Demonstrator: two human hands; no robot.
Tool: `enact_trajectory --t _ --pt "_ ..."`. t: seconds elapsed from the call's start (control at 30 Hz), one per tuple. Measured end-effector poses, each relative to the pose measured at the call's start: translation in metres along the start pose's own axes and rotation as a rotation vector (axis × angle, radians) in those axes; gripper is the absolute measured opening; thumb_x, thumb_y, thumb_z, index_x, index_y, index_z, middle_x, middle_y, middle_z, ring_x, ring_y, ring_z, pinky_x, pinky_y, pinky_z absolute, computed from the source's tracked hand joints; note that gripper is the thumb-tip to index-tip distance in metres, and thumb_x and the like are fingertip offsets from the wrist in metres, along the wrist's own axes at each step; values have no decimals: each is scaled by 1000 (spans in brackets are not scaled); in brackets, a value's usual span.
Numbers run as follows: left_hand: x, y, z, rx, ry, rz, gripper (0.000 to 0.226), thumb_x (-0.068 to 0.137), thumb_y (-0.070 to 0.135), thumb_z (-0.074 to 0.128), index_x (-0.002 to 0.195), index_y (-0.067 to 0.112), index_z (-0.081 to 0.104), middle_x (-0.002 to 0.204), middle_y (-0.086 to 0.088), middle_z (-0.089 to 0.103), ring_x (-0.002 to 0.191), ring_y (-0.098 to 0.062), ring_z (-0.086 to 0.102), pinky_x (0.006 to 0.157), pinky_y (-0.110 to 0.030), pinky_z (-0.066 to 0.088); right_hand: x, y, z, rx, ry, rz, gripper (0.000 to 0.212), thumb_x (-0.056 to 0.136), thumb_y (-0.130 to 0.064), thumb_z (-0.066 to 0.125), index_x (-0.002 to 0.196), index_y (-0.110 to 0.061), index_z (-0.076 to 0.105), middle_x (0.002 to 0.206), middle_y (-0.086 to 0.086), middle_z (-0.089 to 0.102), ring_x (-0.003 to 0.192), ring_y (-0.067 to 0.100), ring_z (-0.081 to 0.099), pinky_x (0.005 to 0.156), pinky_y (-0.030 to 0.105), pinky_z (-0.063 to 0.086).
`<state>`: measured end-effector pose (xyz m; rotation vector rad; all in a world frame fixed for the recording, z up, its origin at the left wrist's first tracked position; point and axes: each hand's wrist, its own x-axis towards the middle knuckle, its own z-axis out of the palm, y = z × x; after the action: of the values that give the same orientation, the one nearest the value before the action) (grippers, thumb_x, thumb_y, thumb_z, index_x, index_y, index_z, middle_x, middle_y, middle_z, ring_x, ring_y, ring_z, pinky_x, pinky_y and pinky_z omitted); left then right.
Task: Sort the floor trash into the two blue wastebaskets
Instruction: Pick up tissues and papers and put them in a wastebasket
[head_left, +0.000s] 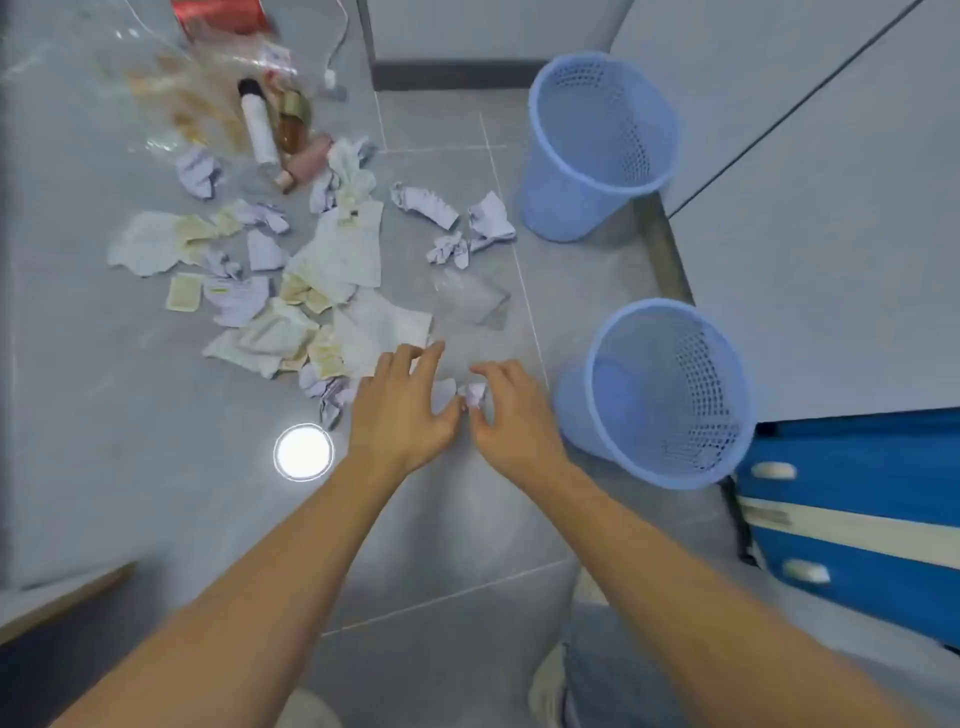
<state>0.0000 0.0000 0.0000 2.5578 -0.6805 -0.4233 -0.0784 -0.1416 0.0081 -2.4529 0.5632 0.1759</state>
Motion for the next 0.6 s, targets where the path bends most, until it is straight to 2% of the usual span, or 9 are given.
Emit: enact_trajectory --t 0.07,0.2,0.33,0.47,0.6 --pt "16 -16 41 20 -59 -30 68 85 48 61 146 21 49 130 -8 58 116 -34 55 82 -48 54 21 29 32 -46 -25 10 47 88 -17 62 134 -17 57 130 10 53 113 37 55 95 44 47" --pt "31 -43 106 55 -153 -49 62 83 41 65 141 26 50 128 -5 52 116 -31 53 76 -42 52 55 73 87 -156 -103 86 53 86 -21 68 137 -23 53 132 7 46 120 34 46 97 47 47" --pt "35 -57 139 116 -247 26 63 78 40 67 137 31 48 130 1 43 114 -25 47 69 -36 51 71 95 121 -122 -98 68 36 85 -21 68 121 -19 62 120 11 48 110 35 51 92 43 47" --pt "41 -60 152 116 -228 63 45 81 28 68 123 22 55 123 -3 43 101 -27 52 65 -39 53 67 98 119 -106 -45 69 17 85 -17 67 100 -12 62 109 14 50 96 38 57 78 42 46" --pt "49 -47 135 4 -142 121 15 87 7 62 101 8 65 103 -7 49 74 -35 60 57 -41 48 54 78 80 -107 71 36 18 83 -13 67 98 -11 58 107 12 48 89 36 56 67 36 38"
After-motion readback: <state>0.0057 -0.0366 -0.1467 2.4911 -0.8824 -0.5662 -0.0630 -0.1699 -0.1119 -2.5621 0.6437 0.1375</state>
